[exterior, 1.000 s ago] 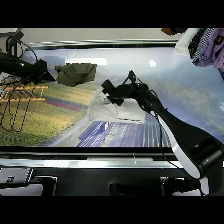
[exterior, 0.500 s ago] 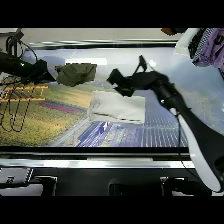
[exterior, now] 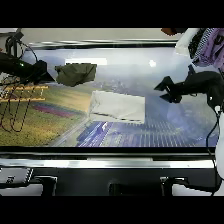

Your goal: Fold the clothes and pants, and hang the long-sleeved shirts on hangers.

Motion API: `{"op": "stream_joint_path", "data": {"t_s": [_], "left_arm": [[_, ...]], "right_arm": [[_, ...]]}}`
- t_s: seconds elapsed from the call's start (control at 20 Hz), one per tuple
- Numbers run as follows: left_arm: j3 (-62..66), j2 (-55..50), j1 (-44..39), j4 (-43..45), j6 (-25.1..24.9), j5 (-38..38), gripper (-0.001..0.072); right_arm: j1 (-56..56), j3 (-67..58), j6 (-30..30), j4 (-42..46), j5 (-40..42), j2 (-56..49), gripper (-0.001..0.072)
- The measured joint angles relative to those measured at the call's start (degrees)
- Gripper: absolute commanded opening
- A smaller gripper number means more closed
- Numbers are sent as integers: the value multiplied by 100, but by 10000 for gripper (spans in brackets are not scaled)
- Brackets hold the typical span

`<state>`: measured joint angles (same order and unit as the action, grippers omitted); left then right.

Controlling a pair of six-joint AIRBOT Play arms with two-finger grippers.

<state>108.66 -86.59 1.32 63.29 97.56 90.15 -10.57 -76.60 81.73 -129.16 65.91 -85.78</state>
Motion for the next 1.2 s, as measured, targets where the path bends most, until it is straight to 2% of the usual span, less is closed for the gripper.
{"op": "stream_joint_path", "data": {"t_s": [0.25, 0.6, 0.7, 0.75, 0.8, 0.85, 0.9, 1.05, 1.2], "left_arm": [[0, 0, 0, 33, -116, -2, 24], [0, 0, 0, 46, -151, -74, 24], [0, -7, 0, 46, -155, -98, 24], [0, -13, 0, 46, -155, -105, 25], [0, -20, 0, 46, -155, -118, 25], [0, -24, 0, 46, -155, -118, 24], [0, -31, 0, 46, -155, -118, 24], [0, -42, 0, 44, -157, -120, 24], [0, -42, 0, 44, -157, -122, 24]], "right_arm": [[-96, 369, 846, -363, 199, -688, 547], [387, 448, 1220, -551, -7, -1355, 496], [546, 450, 1217, -570, -122, -1425, 446], [619, 450, 1217, -575, -181, -1449, 347], [684, 450, 1213, -564, -251, -1473, 184], [734, 450, 1196, -529, -343, -1495, 70], [765, 435, 1169, -538, -372, -1497, 34], [800, 238, 1082, -549, -439, -1408, 33], [684, -275, 636, -516, -442, -1272, 32]]}}
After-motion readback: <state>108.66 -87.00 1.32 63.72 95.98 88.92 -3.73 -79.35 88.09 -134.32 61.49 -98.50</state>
